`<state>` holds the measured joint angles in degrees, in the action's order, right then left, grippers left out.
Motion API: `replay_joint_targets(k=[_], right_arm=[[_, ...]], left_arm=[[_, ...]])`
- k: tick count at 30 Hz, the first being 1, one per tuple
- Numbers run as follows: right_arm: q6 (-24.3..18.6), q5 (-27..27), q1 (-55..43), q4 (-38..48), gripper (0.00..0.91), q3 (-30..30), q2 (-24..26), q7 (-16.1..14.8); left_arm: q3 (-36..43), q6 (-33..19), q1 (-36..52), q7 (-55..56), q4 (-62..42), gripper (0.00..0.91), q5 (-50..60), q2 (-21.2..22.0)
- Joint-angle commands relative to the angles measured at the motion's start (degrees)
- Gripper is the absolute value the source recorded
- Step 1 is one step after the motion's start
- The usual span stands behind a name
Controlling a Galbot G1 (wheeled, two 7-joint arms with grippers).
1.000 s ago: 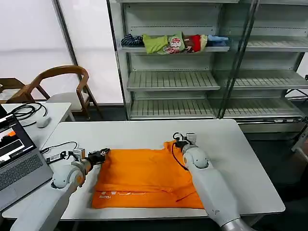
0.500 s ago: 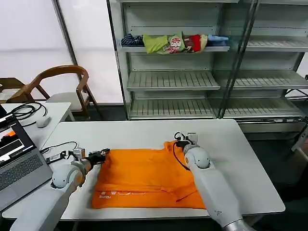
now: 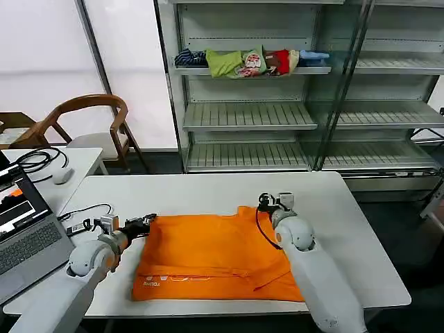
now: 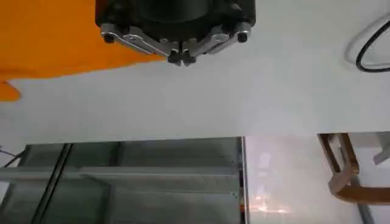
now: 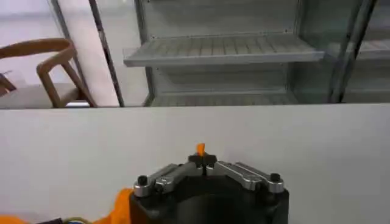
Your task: Fold and organize the clothes.
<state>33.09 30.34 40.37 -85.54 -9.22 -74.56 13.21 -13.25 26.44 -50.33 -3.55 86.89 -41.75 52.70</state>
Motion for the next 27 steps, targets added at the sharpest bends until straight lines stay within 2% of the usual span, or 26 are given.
replay_joint_targets(k=[1, 12, 27], right_arm=[[0.0, 1.2, 4.5, -8.3, 0.000, -0.9, 2.8, 0.1], [0.0, 2.8, 10.4, -15.6, 0.000, -3.4, 5.5, 0.1], [-0.1, 1.7, 21.2, -23.3, 0.000, -7.3, 6.9, -1.1]], left_arm=[[-2.1, -0.3, -3.5, 0.0, 4.5, 0.030, -0.4, -0.2], [-5.0, -0.6, -8.1, -0.1, 8.3, 0.030, -0.6, -0.9], [-8.9, -0.8, -14.6, -0.4, 14.9, 0.030, -0.6, -1.8]])
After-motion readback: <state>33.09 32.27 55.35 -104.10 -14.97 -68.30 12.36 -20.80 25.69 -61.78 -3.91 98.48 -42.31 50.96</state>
